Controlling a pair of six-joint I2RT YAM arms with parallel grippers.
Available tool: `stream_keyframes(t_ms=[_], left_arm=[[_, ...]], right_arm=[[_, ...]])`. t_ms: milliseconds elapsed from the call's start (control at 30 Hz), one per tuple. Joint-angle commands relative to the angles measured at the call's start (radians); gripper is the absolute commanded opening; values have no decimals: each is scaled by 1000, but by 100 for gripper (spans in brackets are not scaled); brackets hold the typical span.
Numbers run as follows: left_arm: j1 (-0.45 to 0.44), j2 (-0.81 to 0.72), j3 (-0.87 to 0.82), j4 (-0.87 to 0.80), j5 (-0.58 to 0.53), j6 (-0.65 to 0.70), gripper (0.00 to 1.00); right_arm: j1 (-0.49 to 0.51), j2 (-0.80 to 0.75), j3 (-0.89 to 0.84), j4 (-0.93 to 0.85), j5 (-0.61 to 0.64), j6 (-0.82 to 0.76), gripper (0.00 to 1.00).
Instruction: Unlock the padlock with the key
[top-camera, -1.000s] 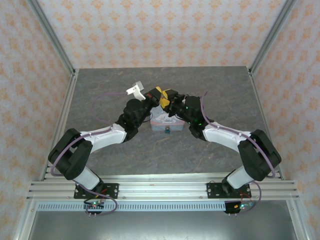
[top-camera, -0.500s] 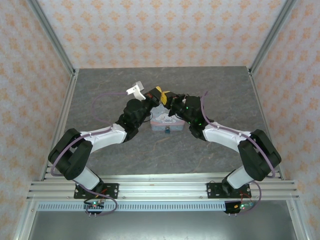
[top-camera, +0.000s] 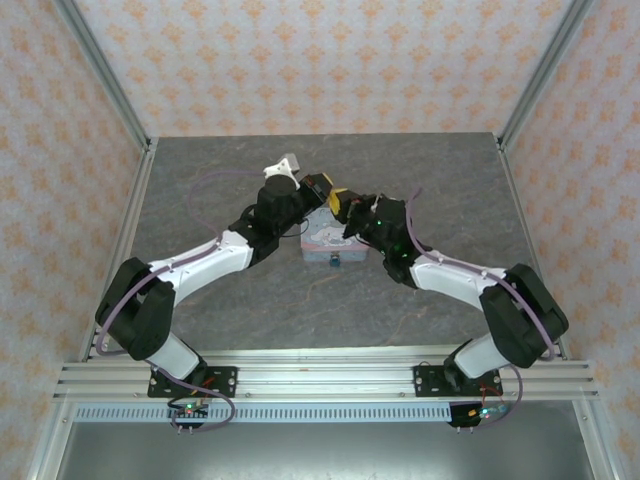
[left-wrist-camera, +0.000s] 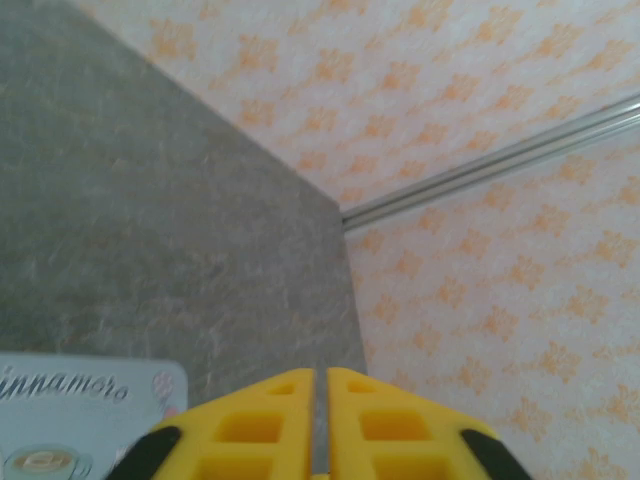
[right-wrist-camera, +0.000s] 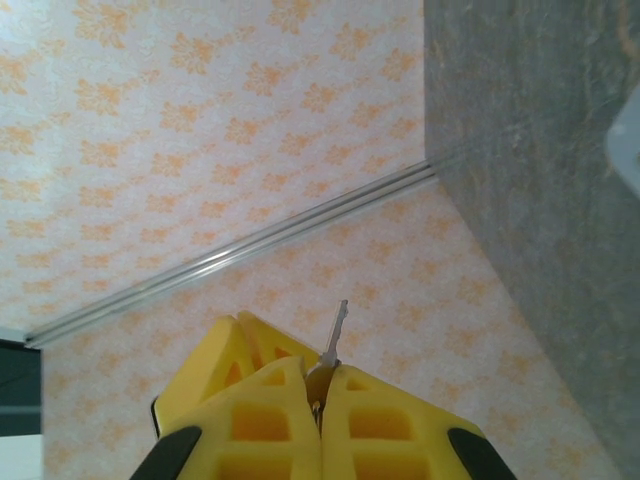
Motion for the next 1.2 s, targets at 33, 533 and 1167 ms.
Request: stream_keyframes(t_ms=[33, 533, 1167], left_arm=[[53, -73, 32, -190, 141, -109, 37], [60, -15, 17, -284, 446, -89, 59], [29, 102, 30, -229, 435, -130, 42]], right_arm=[[-34, -68, -53, -80, -17, -127, 0], [-38, -127, -80, -330, -114, -485, 0], [-32, -104, -92, -304, -134, -489, 0]])
